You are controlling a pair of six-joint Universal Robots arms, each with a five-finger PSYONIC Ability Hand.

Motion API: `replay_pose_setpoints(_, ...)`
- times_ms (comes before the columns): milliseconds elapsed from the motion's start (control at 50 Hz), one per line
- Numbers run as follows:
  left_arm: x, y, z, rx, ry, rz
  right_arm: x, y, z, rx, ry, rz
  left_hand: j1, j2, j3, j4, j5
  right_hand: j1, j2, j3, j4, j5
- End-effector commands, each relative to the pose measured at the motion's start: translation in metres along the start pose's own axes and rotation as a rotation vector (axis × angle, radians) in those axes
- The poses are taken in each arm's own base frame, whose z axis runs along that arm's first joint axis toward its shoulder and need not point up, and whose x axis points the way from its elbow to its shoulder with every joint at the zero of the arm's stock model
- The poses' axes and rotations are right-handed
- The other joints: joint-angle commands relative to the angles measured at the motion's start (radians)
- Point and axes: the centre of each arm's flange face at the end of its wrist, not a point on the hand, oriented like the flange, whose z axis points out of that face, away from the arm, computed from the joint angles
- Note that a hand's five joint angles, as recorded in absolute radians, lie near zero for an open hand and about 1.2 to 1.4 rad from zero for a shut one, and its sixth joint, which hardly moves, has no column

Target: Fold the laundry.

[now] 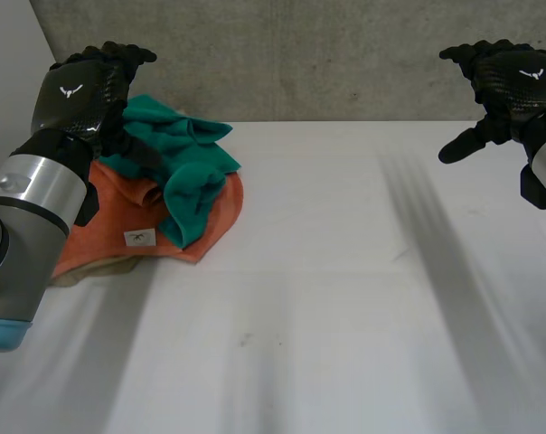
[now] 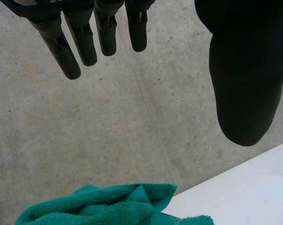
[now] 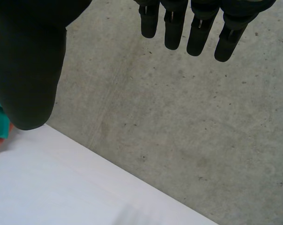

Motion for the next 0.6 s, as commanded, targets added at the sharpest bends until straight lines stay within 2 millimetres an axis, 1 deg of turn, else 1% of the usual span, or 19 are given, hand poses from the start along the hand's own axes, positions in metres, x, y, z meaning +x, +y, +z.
replay_pose_setpoints(20, 0.000, 0.000, 0.000, -0.032, 0.000, -0.002, -0.011, 0.003, -0.005, -0.008, -0.029, 0.004, -0.085, -0.092, -0.089, -0.093, -0.089, -0.061, -0.081, -0.099, -0.100, -0.094)
replay_pose_setpoints(120, 0.000, 0.004, 0.003, -0.053, 0.000, -0.003, -0.020, 0.000, -0.009, 0.005, -0.052, -0.012, -0.085, -0.092, -0.089, -0.093, -0.089, -0.061, -0.081, -0.099, -0.100, -0.094)
replay_pose_setpoints(200, -0.003, 0.008, 0.010, -0.068, -0.006, 0.001, -0.022, 0.002, -0.010, -0.002, -0.062, -0.051, -0.085, -0.092, -0.089, -0.093, -0.089, -0.061, -0.081, -0.099, -0.100, -0.094)
replay_pose_setpoints(280, -0.007, 0.025, 0.027, -0.104, -0.014, 0.025, -0.025, 0.005, -0.011, -0.010, -0.070, -0.094, -0.076, -0.083, -0.080, -0.085, -0.081, -0.061, -0.081, -0.099, -0.100, -0.094)
replay_pose_setpoints(300, -0.012, 0.036, 0.036, -0.123, -0.024, 0.053, -0.027, 0.005, -0.012, -0.011, -0.073, -0.101, -0.074, -0.080, -0.077, -0.082, -0.078, -0.061, -0.081, -0.099, -0.100, -0.094)
replay_pose_setpoints(360, -0.022, 0.056, 0.048, -0.155, -0.040, 0.127, -0.033, 0.007, -0.014, -0.016, -0.091, -0.127, -0.071, -0.077, -0.074, -0.079, -0.075, -0.061, -0.081, -0.099, -0.100, -0.094)
replay_pose_setpoints(380, -0.028, 0.071, 0.057, -0.180, -0.046, 0.198, -0.035, 0.008, -0.014, -0.017, -0.098, -0.132, -0.068, -0.074, -0.071, -0.076, -0.072, -0.061, -0.081, -0.099, -0.100, -0.094)
replay_pose_setpoints(440, -0.039, 0.099, 0.072, -0.215, -0.053, 0.321, -0.041, 0.009, -0.016, -0.020, -0.115, -0.146, -0.071, -0.077, -0.074, -0.079, -0.075, -0.061, -0.081, -0.099, -0.100, -0.094)
replay_pose_setpoints(460, -0.047, 0.118, 0.082, -0.229, -0.065, 0.395, -0.042, 0.009, -0.016, -0.018, -0.118, -0.149, -0.068, -0.074, -0.071, -0.076, -0.072, -0.061, -0.081, -0.099, -0.100, -0.094)
replay_pose_setpoints(500, -0.055, 0.131, 0.089, -0.239, -0.075, 0.463, -0.046, 0.010, -0.018, -0.023, -0.128, -0.153, -0.062, -0.068, -0.065, -0.070, -0.066, -0.061, -0.081, -0.099, -0.100, -0.094)
replay_pose_setpoints(520, -0.061, 0.141, 0.095, -0.246, -0.088, 0.515, -0.046, 0.012, -0.017, -0.028, -0.131, -0.153, -0.033, -0.039, -0.036, -0.041, -0.037, -0.061, -0.081, -0.099, -0.100, -0.094)
replay_pose_setpoints(560, -0.067, 0.146, 0.099, -0.246, -0.105, 0.539, -0.048, 0.016, -0.017, -0.037, -0.136, -0.153, 0.005, -0.001, 0.002, -0.003, 0.001, -0.061, -0.081, -0.099, -0.100, -0.094)
replay_pose_setpoints(580, -0.069, 0.146, 0.100, -0.241, -0.111, 0.540, -0.048, 0.019, -0.017, -0.047, -0.138, -0.152, 0.061, 0.054, 0.057, 0.053, 0.057, -0.061, -0.081, -0.099, -0.100, -0.094)
replay_pose_setpoints(600, -0.071, 0.145, 0.103, -0.227, -0.121, 0.529, -0.048, 0.019, -0.017, -0.048, -0.139, -0.151, 0.300, 0.293, 0.296, 0.292, 0.296, -0.061, -0.081, -0.099, -0.100, -0.094)
